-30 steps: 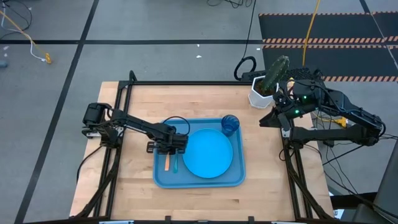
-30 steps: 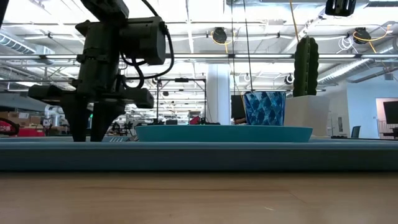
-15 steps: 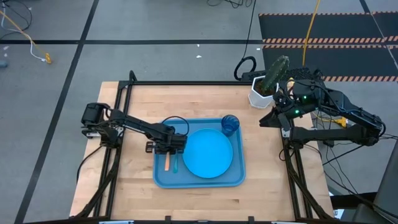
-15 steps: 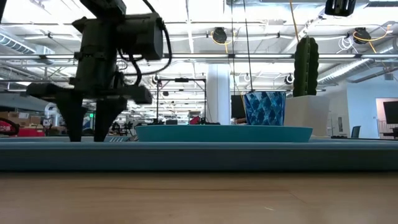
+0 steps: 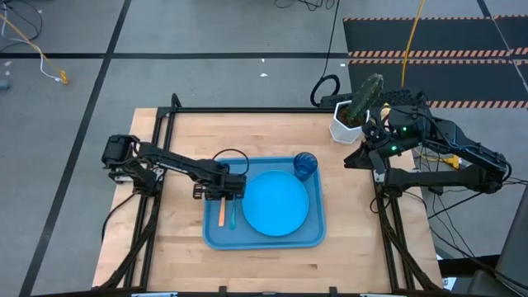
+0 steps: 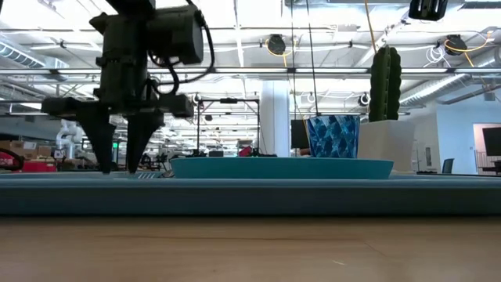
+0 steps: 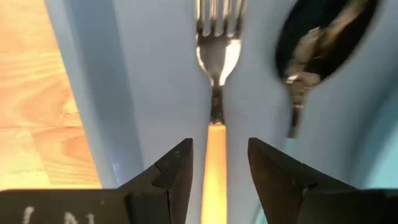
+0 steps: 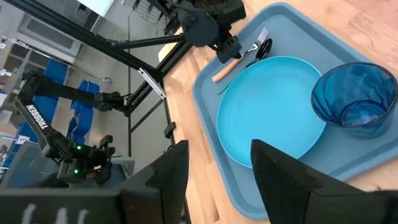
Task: Pick and place plate/cup/fork/spoon on tray
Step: Adjust the light blue plate
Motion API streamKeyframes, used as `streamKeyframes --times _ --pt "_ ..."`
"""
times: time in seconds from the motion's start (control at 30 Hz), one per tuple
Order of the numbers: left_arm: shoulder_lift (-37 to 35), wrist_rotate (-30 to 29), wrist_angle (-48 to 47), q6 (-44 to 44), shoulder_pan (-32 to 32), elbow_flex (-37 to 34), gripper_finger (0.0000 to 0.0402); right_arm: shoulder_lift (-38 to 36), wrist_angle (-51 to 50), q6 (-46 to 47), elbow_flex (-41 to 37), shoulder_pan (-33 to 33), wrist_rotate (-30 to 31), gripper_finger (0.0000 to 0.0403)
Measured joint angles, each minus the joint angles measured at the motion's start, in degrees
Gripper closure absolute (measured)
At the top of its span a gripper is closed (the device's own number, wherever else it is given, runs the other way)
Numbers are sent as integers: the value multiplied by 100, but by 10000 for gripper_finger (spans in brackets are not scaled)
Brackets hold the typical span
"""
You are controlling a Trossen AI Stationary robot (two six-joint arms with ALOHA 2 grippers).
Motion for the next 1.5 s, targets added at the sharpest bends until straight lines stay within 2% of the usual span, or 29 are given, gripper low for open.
streamKeyframes --times 0.27,0.37,0.5,0.73,0.93,1.2,1.33,1.5 --pt "-715 -966 -31 57 28 56 245 6 2 8 0 -2 7 236" --pt "-906 -1278 -86 363 73 162 245 23 2 2 0 -2 17 236" --pt "-933 -1514 -130 1200 127 405 245 53 -58 5 0 -2 209 236" --pt "-935 -2211 123 3082 194 1106 245 221 -815 79 0 -2 1057 236" --pt "-939 -2243 125 4491 454 1694 245 553 -1614 97 -2 -4 1407 236" --pt "-939 -2240 -182 5610 862 2101 245 1207 -1702 478 -5 195 1793 236" --pt "-939 -2134 -457 6078 1164 2109 245 1543 -1300 1093 -205 571 1834 236" --pt "-787 -1559 -591 6898 1665 2101 245 1870 -426 2199 -641 1254 1800 236"
